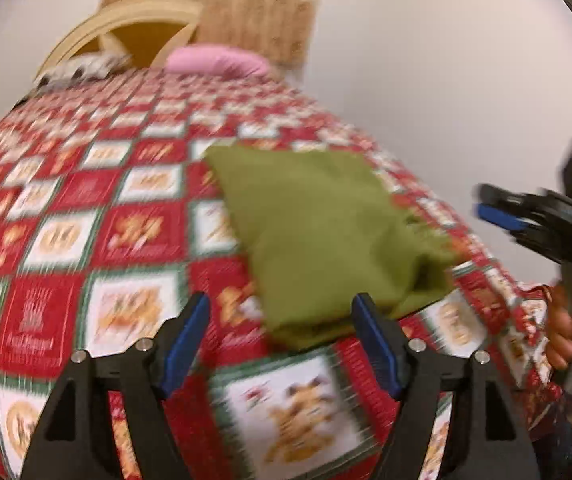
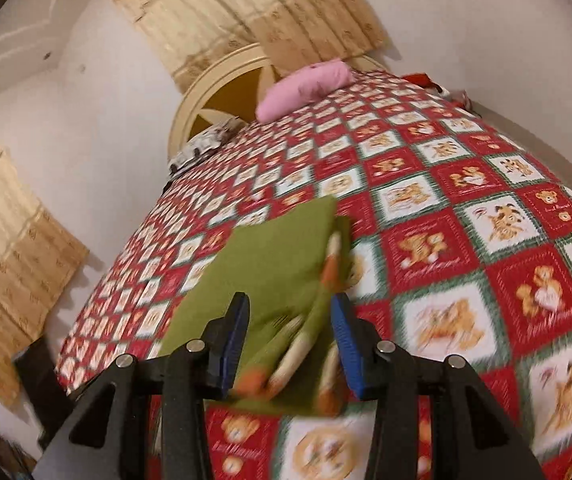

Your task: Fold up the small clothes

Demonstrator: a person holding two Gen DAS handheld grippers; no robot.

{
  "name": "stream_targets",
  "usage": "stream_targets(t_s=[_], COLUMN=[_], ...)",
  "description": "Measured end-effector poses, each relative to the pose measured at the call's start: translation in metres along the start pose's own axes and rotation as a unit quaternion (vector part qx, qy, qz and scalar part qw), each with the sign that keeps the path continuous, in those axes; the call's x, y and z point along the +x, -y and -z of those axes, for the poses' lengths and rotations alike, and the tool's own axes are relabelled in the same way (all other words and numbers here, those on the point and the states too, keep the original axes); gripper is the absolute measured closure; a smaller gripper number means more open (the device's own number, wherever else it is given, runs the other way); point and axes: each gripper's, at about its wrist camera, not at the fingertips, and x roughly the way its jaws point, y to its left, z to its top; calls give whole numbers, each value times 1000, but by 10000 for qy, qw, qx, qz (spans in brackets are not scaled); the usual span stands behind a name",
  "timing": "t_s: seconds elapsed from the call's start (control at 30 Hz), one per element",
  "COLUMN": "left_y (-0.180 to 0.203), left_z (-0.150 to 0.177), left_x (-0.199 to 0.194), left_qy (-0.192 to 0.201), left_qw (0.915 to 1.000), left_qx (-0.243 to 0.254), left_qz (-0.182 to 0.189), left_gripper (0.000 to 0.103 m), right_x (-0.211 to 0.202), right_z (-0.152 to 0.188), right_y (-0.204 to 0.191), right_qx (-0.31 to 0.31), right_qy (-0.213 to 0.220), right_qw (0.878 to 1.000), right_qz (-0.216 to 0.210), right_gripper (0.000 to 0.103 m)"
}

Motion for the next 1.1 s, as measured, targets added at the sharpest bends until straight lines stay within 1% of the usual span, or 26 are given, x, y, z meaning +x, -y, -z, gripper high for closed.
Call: stream_targets(t_s=[0.07,0.13,0.2,0.27,0.37,0.4,0.43,0.47,0.5,0.53,0.57,0.6,0.67,0.7,0.77,0.83,0.87,0.97,1.07,1.1], left_y=[-2,5,11,13,13,10,8,5,3,3,5,9,18,21,18,11,8,2,-7,-11], left_z=[6,10,12,13,8,6,4,3,2,3,4,7,14,17,22,25,25,24,23,23], left_x=[3,9,14,17,25,27,28,28,28,29,29,29,25,23,21,19,16,7,-5,-10], left_qy=[-69,-173,-223,-252,-225,-211,-204,-188,-206,-265,-329,-352,-263,-258,-301,-351,-353,-363,-430,-425], left_qw=[9999,9993,9979,9972,9960,9954,9953,9954,9967,9976,9981,9978,9958,9954,9956,9967,9972,9973,9977,9977], left_qx=[-6,157,342,436,406,352,297,260,238,256,300,394,663,721,710,587,531,495,444,446], left_qz=[-139,-296,-501,-545,-767,-860,-903,-897,-747,-581,-431,-408,-580,-578,-528,-442,-398,-397,-288,-299], left_gripper=[27,27,27,27,27,27,28,36,54,65,80,84,84,84,84,80,76,63,60,55], right_x=[0,3,15,30,52,56,58,64,65,64,62,59,51,45,43,44,46,46,43,39], right_z=[9,17,22,25,35,42,46,50,53,55,57,56,59,60,68,70,74,72,72,72], right_y=[-21,-36,-51,-56,-52,-43,-43,-42,-38,-34,-31,-25,-15,-9,-4,-1,-7,-7,-8,-8], right_qx=[-301,-633,-955,-1128,-1159,-1150,-1154,-1174,-1155,-1108,-1046,-989,-772,-712,-593,-618,-738,-807,-801,-811], right_qy=[-46,-132,-302,-442,-749,-886,-940,-1023,-1050,-1032,-1000,-977,-896,-882,-874,-856,-838,-836,-849,-863], right_qw=[9994,9976,9943,9907,9864,9848,9839,9820,9817,9825,9832,9834,9855,9862,9875,9871,9856,9844,9841,9840], right_qz=[132,226,360,612,892,956,990,1070,1093,1082,1111,1166,1213,1210,1170,1203,1271,1324,1341,1330], right_gripper=[59,59,59,59,59,62,83,94,95,96,96,97,97,97,97,97,97,97,97,96])
